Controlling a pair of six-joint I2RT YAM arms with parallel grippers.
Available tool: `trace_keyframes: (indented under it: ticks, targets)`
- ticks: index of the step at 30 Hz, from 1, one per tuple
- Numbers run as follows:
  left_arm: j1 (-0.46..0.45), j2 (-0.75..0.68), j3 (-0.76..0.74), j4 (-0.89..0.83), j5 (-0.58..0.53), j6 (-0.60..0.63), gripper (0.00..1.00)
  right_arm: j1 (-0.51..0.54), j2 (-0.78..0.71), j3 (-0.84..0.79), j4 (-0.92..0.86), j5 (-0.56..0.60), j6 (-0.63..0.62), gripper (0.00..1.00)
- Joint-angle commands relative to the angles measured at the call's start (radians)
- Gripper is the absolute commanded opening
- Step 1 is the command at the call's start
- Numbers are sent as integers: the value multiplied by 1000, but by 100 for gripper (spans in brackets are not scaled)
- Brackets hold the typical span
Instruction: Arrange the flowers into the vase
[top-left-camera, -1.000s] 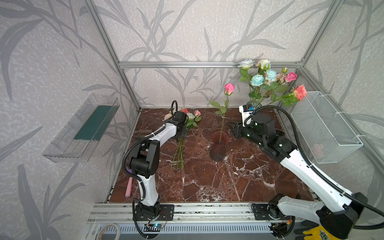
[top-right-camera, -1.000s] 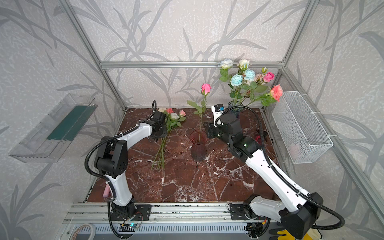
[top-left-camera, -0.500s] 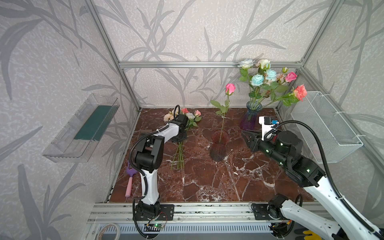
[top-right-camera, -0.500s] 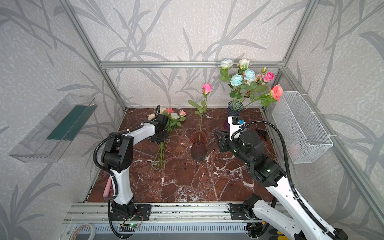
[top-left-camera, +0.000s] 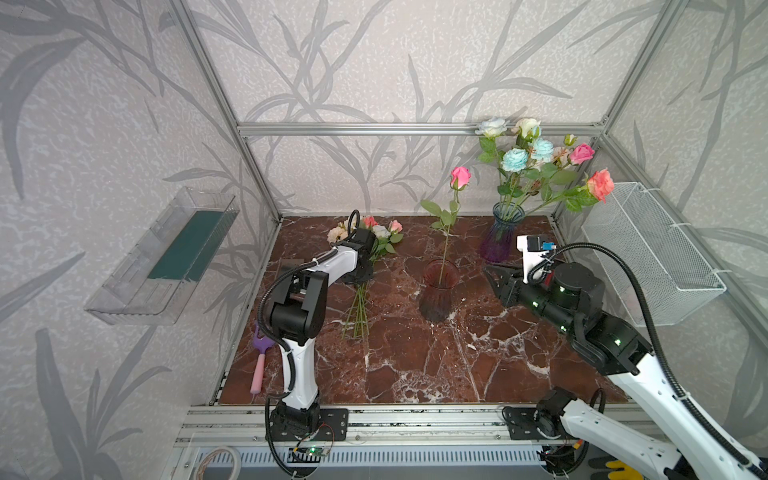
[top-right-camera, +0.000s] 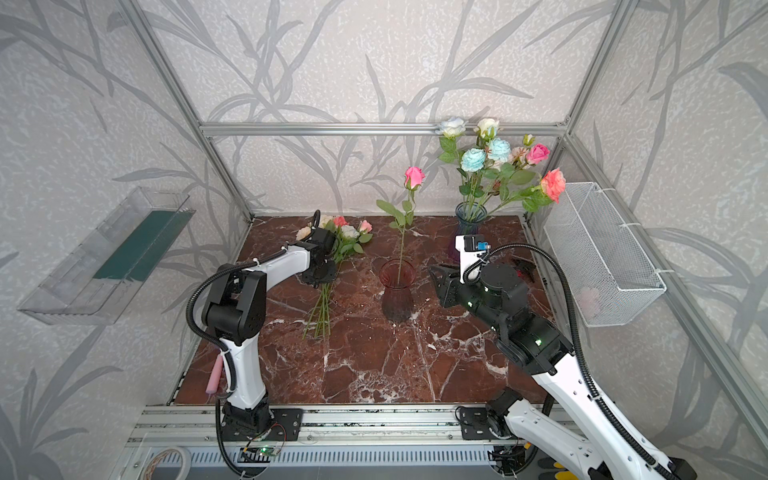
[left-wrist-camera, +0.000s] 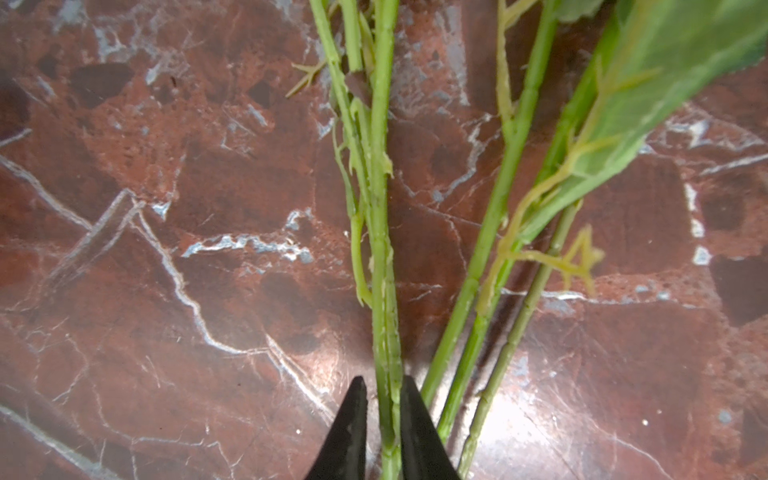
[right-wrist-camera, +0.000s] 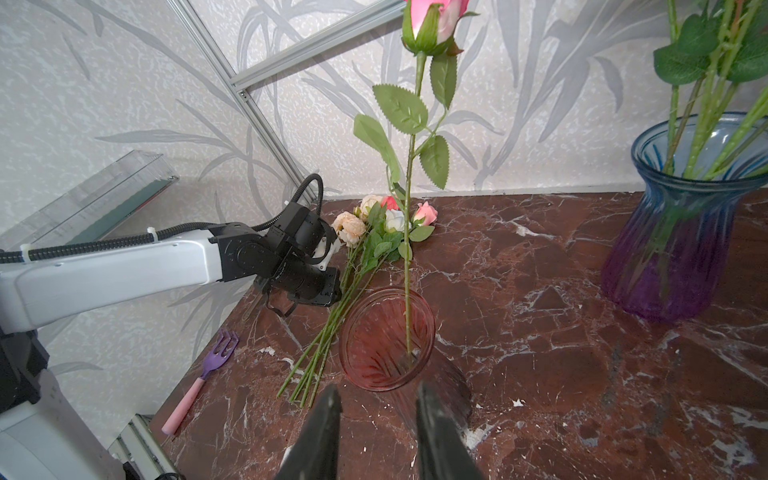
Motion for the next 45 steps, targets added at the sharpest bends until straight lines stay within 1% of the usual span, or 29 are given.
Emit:
trace_keyframes:
  ticks: [1,3,7,10,13,16,18,20,24,27,29,32,35,37,39,42,45]
  targets:
    - [0,14,14,-15,19,16,14,5,0,34,-4,-7,2,32]
    - [1,16,14,-15,25,15,8,5,-3,36,-5,-1,-2,32]
    - [2,6,12,-12,24,17,0,5,-9,43,-12,3,-6,32]
    - [1,-16,14,-18,22,12,0,5,-12,45,-14,3,-2,32]
    - [2,-69,25,-40,17,-1,0,5,-14,48,-17,-1,5,32]
    - [2,-155,52,-72,-1,-12,0,6,-5,67,-35,-6,10,32]
    - [1,-235,29,-50,2,-17,0,12,10,94,-58,-8,4,32]
    - [0,-303,1,-15,28,-20,0,20,22,115,-71,-4,2,31]
    - [0,-429,-56,83,136,4,0,40,46,146,-73,9,10,31]
    - [0,-527,-101,151,175,-3,0,63,76,175,-80,20,13,31]
    - [0,-586,-123,195,225,-1,0,85,97,194,-78,25,16,31]
    - [-2,-676,-189,341,390,1,0,131,135,231,-70,45,6,31]
    - [-10,-760,-272,547,616,-14,0,185,188,291,-72,74,-21,31]
    - [-21,-817,-339,709,748,-57,0,215,230,335,-64,82,-35,32]
    - [-43,-855,-369,807,822,-86,0,242,273,376,-53,80,-49,35]
    - [-103,-871,-342,789,906,-68,0,274,346,440,-24,81,-62,39]
    - [-164,-879,-342,787,926,-60,0,279,423,497,8,61,-66,42]
